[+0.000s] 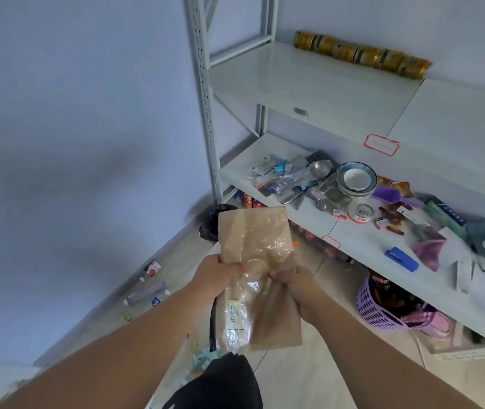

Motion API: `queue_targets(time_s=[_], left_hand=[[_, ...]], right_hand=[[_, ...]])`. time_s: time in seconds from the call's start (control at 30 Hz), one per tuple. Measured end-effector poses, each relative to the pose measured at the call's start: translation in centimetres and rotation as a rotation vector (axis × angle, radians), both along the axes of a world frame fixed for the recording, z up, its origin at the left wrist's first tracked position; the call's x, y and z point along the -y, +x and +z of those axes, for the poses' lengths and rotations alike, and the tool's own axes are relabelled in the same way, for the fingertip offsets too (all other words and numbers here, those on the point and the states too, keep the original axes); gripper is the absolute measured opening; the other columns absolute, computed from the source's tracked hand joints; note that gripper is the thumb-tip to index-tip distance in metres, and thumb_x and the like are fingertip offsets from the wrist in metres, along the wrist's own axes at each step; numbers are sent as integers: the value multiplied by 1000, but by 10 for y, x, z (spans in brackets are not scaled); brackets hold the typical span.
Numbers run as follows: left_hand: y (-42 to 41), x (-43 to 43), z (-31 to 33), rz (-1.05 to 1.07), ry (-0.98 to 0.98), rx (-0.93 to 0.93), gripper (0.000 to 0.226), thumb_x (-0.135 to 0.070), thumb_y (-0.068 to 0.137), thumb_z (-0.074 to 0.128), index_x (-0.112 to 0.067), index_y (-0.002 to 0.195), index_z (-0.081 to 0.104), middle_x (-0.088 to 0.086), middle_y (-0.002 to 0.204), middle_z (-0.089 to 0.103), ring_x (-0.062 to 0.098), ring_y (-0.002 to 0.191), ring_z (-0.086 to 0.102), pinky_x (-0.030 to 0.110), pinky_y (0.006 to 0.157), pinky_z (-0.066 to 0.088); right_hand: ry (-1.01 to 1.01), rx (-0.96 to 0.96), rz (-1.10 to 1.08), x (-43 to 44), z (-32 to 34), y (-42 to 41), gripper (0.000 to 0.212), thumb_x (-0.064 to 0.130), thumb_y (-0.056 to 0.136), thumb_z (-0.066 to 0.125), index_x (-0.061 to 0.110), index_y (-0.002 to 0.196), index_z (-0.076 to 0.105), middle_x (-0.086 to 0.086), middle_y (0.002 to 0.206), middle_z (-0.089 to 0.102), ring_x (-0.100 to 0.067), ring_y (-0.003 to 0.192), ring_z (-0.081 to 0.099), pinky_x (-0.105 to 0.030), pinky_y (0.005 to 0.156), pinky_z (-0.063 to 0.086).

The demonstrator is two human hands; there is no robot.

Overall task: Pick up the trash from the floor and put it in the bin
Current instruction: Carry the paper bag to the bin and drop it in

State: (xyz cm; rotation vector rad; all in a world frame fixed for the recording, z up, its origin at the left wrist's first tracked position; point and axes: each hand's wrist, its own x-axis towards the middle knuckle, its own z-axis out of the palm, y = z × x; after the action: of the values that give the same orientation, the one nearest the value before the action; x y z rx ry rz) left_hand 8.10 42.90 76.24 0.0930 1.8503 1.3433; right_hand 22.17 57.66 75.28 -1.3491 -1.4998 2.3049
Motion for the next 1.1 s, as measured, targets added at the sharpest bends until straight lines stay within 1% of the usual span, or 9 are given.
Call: queue_targets(time_s=[0.1, 0.2, 0.37, 0.53, 0.67, 0.8, 0.9, 0.97, 1.1], left_hand=[[-14, -22, -11, 61, 2, 12, 59, -47, 39, 92, -14, 86, 80, 7, 78, 80, 28, 74, 78, 43, 70, 64], [-42, -48, -22, 79, 12, -15, 50, -46, 48, 89, -17, 87, 79, -1, 77, 81, 17, 70, 78, 33, 67, 59], [-107, -92, -31, 137, 59, -20, 31, -36, 65, 88, -19, 90, 79, -3, 79, 81, 14, 72, 77, 21, 58, 55], [-169, -119, -29, 151, 101, 46, 38, -35, 66, 88, -16, 98, 79, 1, 91, 81, 20, 84, 78, 35, 79, 59], [-202, -139, -34, 177, 83, 114, 34, -24, 70, 83, -12, 102, 76, 7, 95, 81, 27, 88, 77, 46, 90, 59], [-232, -155, -50, 292, 28, 176, 37, -18, 71, 83, -5, 104, 72, 12, 96, 80, 31, 89, 77, 49, 88, 60], [-257, -169, -66, 386, -22, 207, 29, -12, 74, 82, -6, 100, 72, 12, 91, 80, 29, 84, 77, 43, 79, 63], [-274, -180, -77, 433, -50, 212, 16, -8, 76, 81, -8, 90, 72, 10, 82, 79, 24, 70, 75, 35, 67, 63], [-311, -208, -101, 547, -98, 237, 15, -7, 73, 83, -10, 74, 68, 22, 82, 74, 27, 69, 65, 40, 70, 58]], right_hand=[[18, 22, 41, -29, -6, -23, 24, 0, 81, 72, -3, 105, 72, -27, 103, 75, -47, 100, 69, -57, 92, 56], [39, 47, 55, -59, -10, -57, 23, -1, 79, 73, -1, 102, 73, -25, 101, 76, -46, 99, 70, -57, 92, 56], [66, 71, 86, -110, -15, -132, 21, -2, 82, 72, -3, 102, 72, -28, 102, 75, -41, 91, 71, -57, 93, 55], [116, 87, 143, -151, -14, -198, 24, 4, 79, 77, 1, 102, 71, -13, 83, 78, -29, 77, 74, -37, 71, 59], [75, 121, 174, -177, -20, -235, 23, 3, 81, 75, 0, 104, 71, -17, 89, 78, -34, 82, 74, -42, 79, 59], [59, 186, 217, -202, -37, -276, 28, 8, 83, 75, 5, 110, 69, -18, 100, 76, -37, 94, 71, -48, 89, 57], [57, 217, 268, -221, -52, -314, 33, 12, 84, 76, 8, 116, 66, -17, 106, 74, -38, 100, 69, -53, 96, 54], [53, 229, 281, -235, -65, -339, 33, 10, 85, 75, 7, 117, 66, -17, 106, 74, -38, 99, 69, -52, 96, 54], [52, 271, 320, -259, -94, -385, 33, 10, 85, 74, 7, 117, 65, -14, 103, 75, -33, 94, 70, -47, 89, 57]])
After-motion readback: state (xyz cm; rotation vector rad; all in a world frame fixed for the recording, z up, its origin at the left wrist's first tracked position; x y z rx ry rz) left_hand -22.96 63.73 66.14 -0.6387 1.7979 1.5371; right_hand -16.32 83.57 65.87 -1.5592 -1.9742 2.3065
